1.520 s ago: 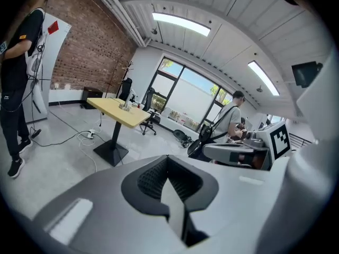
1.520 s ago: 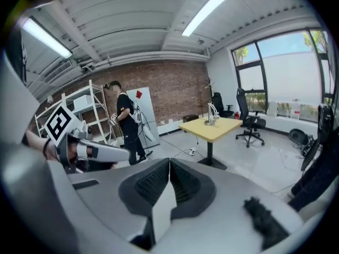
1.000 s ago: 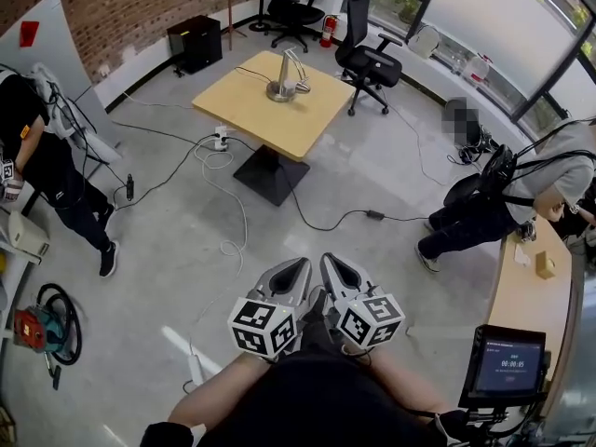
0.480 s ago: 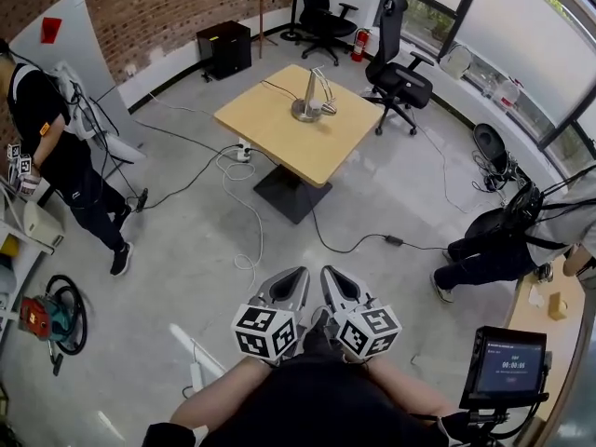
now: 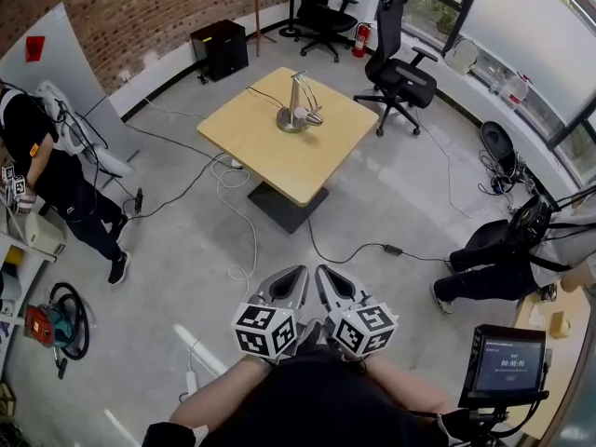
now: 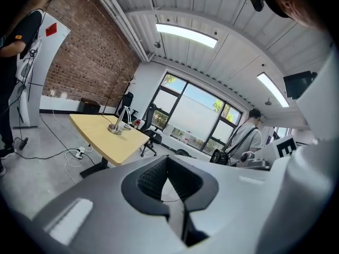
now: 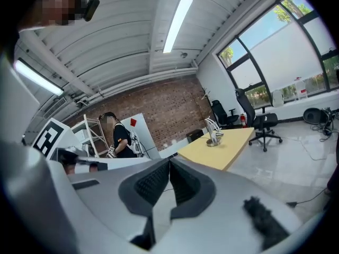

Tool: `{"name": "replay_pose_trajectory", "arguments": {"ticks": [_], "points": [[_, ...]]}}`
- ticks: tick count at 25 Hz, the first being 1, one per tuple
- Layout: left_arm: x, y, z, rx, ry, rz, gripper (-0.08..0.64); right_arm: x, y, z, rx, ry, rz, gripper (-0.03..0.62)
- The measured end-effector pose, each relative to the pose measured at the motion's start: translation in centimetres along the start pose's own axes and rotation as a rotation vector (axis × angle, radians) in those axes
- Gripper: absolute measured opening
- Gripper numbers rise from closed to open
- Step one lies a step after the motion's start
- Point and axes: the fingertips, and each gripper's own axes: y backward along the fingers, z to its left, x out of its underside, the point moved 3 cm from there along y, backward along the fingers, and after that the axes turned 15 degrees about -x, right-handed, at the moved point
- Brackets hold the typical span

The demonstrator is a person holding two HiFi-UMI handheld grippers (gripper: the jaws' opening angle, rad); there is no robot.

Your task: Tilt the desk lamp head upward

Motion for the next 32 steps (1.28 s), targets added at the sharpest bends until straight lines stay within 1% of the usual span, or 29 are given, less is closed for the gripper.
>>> {"name": "replay_pose_trajectory", "arguments": {"ticks": [4,7,10,15,19,22,26,32], "points": [[-1.0,-3.2,-1.7,-0.013,-0.012,-0.003,0.008,-1.7,0.2,-3.7,-0.013,-0.014,-0.013,0.006],[-1.6,-5.1,-2.4,-0.026,-0.015,-0.011,0.008,-2.5,0.0,-5.7,-0.034,-0.018,-0.014,0.006],[-1.9,-6.3,-2.7,-0.031,-0.015,-0.009,0.008,-3.0,-0.3,-7.1,-0.04,-0.023,-0.018,0.006],[-2.9,-7.3,-2.9,-0.022,-0.036,-0.009,0.008,-4.2,-0.7,-7.9,-0.034,-0.023,-0.046,0.006],[-3.6,-10.7,-3.6,-0.01,-0.037,0.009,0.008,-5.6,-1.2,-11.1,-0.026,-0.024,-0.047,0.006],[-4.6,-13.4,-3.4,0.018,-0.039,0.018,0.008,-6.7,-1.8,-13.4,0.013,-0.017,-0.062,0.006],[-6.5,-17.1,-3.0,0.077,-0.054,0.038,0.008,-8.4,-3.0,-17.0,0.098,-0.031,-0.083,0.006],[-10.7,-23.1,0.4,0.133,-0.054,0.055,0.008,-10.5,-7.7,-21.5,0.182,-0.046,-0.116,0.006]]}}
